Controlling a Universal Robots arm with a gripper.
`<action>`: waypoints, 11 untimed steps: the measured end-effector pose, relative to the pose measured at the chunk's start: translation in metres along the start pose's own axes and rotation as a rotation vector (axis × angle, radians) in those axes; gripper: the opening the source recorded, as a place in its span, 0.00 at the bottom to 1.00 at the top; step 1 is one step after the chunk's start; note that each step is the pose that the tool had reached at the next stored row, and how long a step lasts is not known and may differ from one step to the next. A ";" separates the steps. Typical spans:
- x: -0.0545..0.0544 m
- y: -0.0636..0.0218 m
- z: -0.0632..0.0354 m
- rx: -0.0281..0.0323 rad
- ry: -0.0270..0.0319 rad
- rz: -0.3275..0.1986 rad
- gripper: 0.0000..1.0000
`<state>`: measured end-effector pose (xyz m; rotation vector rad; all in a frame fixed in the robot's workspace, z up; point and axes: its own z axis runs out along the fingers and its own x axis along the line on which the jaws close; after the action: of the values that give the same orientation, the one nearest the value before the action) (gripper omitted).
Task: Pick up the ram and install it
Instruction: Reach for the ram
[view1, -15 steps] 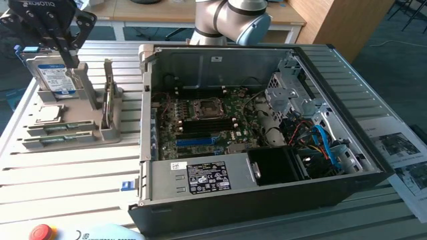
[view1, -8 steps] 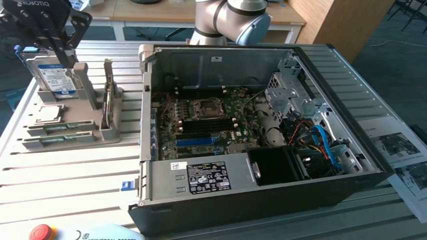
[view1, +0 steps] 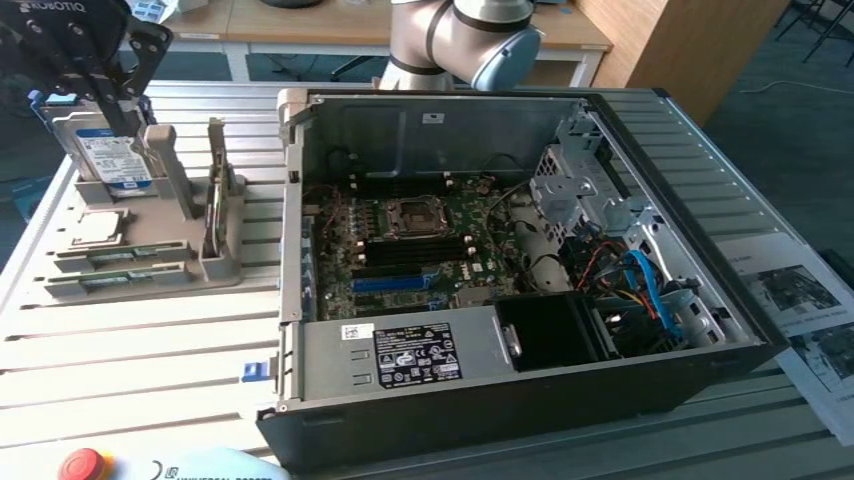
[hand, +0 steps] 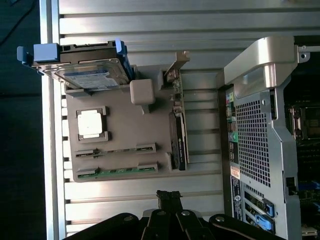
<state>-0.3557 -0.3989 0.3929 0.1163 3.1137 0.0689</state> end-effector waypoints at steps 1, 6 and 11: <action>0.000 0.0000 0.0000 0.0000 0.0000 0.000 0.10; 0.014 -0.0010 -0.0003 0.0000 -0.0001 0.000 0.10; 0.030 -0.0022 -0.0007 0.0000 -0.0001 0.000 0.10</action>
<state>-0.3857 -0.3988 0.3929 0.1167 3.1136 0.0689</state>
